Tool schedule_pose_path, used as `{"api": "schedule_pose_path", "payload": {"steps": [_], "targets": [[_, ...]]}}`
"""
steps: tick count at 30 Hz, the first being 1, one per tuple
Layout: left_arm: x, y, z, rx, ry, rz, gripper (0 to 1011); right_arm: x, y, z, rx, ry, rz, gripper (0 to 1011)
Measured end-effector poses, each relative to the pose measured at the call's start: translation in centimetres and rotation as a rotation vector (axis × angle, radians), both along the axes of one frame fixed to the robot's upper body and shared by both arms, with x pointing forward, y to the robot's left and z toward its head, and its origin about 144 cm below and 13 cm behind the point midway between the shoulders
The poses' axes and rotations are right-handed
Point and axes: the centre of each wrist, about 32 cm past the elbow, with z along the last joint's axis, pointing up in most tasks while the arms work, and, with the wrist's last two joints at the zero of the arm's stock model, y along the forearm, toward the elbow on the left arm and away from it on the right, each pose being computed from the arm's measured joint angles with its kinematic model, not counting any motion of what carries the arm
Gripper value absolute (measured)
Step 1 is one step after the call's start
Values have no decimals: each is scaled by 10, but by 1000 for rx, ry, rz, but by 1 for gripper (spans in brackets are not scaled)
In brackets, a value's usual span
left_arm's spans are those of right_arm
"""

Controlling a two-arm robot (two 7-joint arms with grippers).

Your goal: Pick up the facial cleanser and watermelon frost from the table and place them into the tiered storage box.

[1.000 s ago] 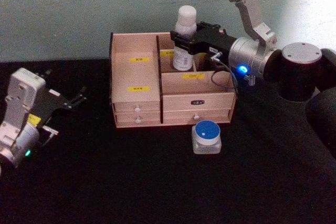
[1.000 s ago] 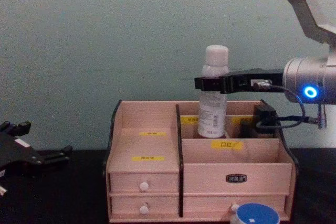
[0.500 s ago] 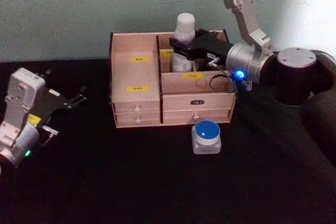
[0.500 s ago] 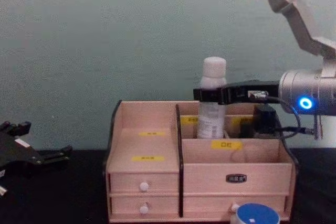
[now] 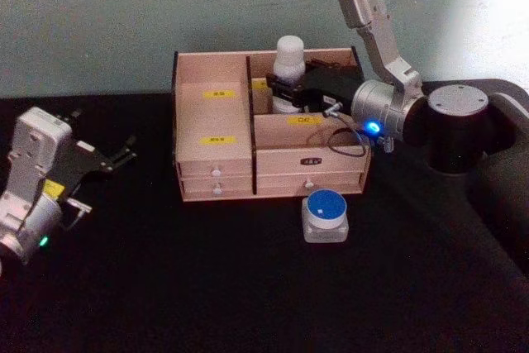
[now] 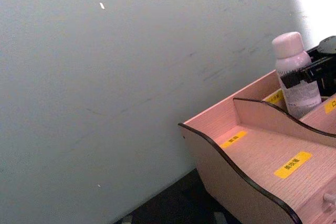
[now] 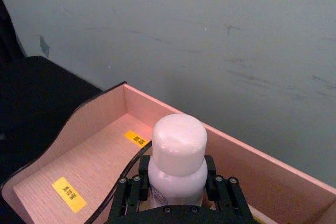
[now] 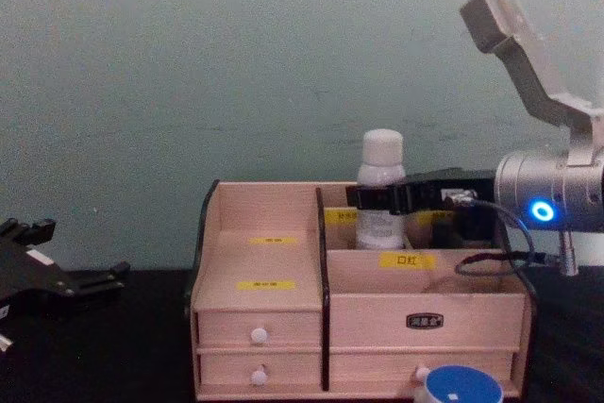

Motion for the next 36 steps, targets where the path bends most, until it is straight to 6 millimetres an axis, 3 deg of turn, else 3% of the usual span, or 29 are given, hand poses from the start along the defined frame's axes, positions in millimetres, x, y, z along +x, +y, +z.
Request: {"api": "schedule_pose_path", "payload": {"steps": [21,25,28,36], "targets": [[0,0,0,0,0,0,1001,-1,2,-6,-11,1,-1,602],[0,0,0,0,0,0,1001,-1,2,-5,-10,1,-1,672],[0,0,0,0,0,0,1001,-1,2,-5,-9,2,-1,798],[0,0,0,0,0,0,1001,-1,1,-5,-9,3,-1,999]]}}
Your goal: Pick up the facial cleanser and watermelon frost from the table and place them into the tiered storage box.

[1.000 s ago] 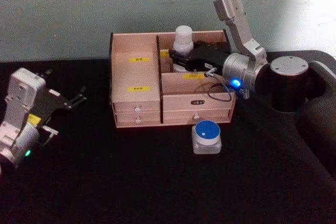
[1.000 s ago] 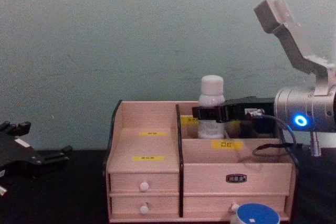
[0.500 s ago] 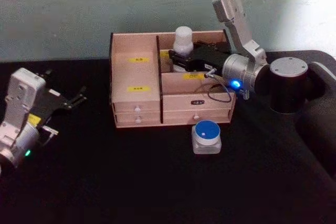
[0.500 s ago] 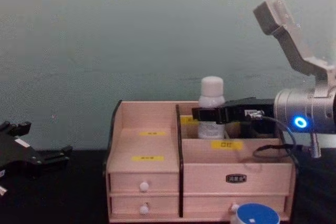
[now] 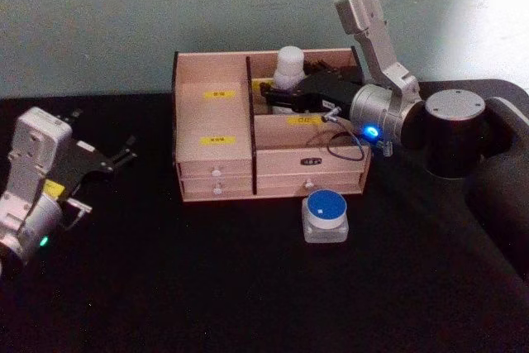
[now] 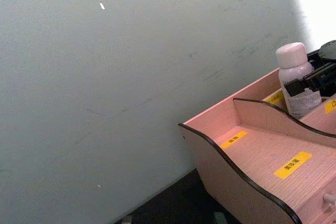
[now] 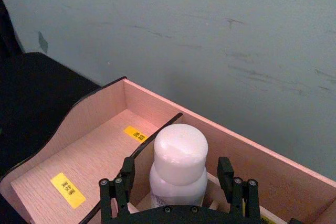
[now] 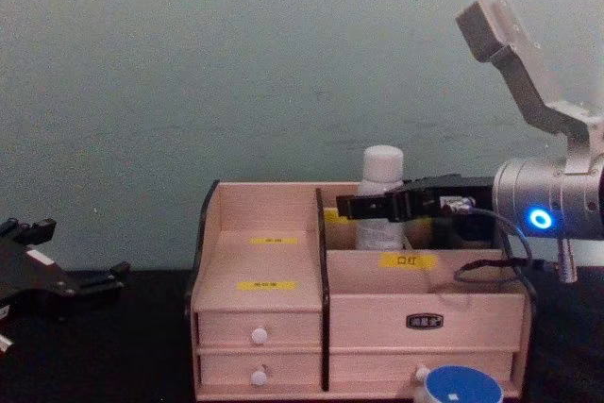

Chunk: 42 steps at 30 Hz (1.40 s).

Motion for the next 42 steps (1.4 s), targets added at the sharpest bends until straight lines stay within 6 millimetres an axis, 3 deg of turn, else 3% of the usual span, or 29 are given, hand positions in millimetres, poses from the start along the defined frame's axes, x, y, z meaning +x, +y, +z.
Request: {"api": "schedule_pose_path", "payload": {"steps": [18,31,42], "targets": [[0,0,0,0,0,0,1001,-7,-4,7,11,-28,2,1002],[0,0,0,0,0,0,1001,-48,-29,15,22,-59,29,1002],[0,0,0,0,0,0,1001,-96,-63,1,14,-38,119,1003]]}}
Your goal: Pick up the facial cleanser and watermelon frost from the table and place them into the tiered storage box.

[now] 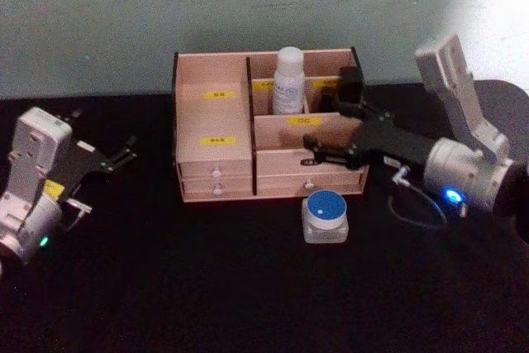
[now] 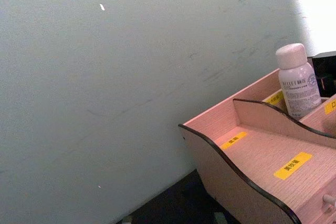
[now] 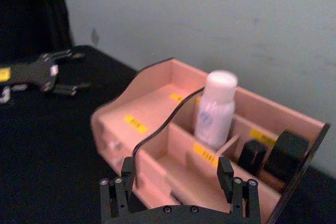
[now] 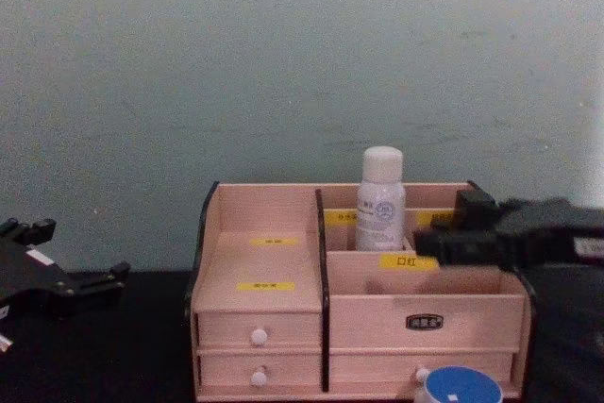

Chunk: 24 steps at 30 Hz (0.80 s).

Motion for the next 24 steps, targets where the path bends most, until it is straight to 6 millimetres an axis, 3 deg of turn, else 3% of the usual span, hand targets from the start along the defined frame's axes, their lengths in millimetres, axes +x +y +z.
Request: {"api": "schedule_pose_path", "payload": {"steps": [12,24], "targets": [[0,0,0,0,0,0,1001,-32,-23,-28,-60,70,55,1002],[0,0,0,0,0,0,1001,-44,-31,-41,-89,118,93,1002]]}}
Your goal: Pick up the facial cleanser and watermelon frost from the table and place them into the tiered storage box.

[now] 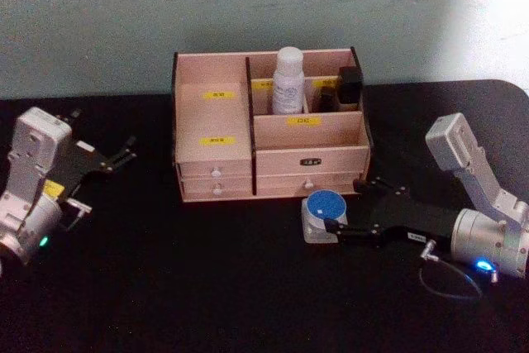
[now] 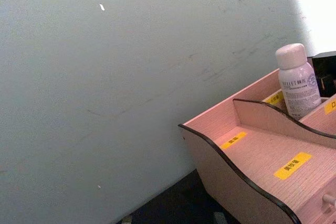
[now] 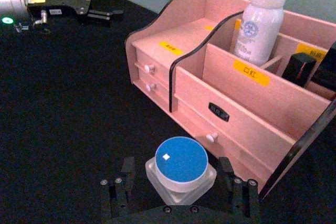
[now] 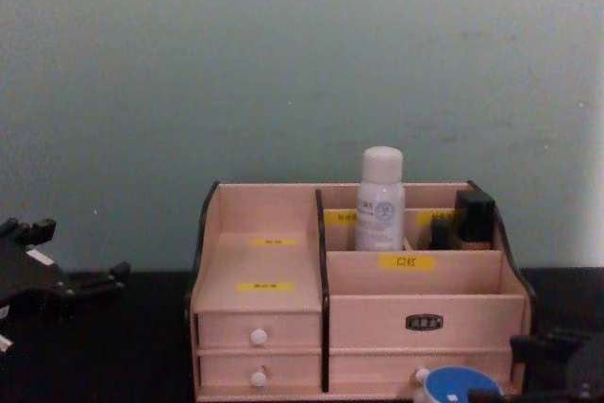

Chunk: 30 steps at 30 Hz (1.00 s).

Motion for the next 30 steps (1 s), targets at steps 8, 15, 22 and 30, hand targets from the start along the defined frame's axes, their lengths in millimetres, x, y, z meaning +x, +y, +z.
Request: {"api": "schedule_pose_path", "payload": {"steps": [8,15,22,30], "targets": [[0,0,0,0,0,0,1001,-2,-1,-6,-11,14,-5,1003],[0,0,0,0,0,0,1001,-2,-1,-10,-12,24,-16,1003],[0,0,0,0,0,0,1002,1,2,-12,-6,30,-18,1003],[0,0,0,0,0,0,1001,7,5,-15,-3,40,-23,1002]]}}
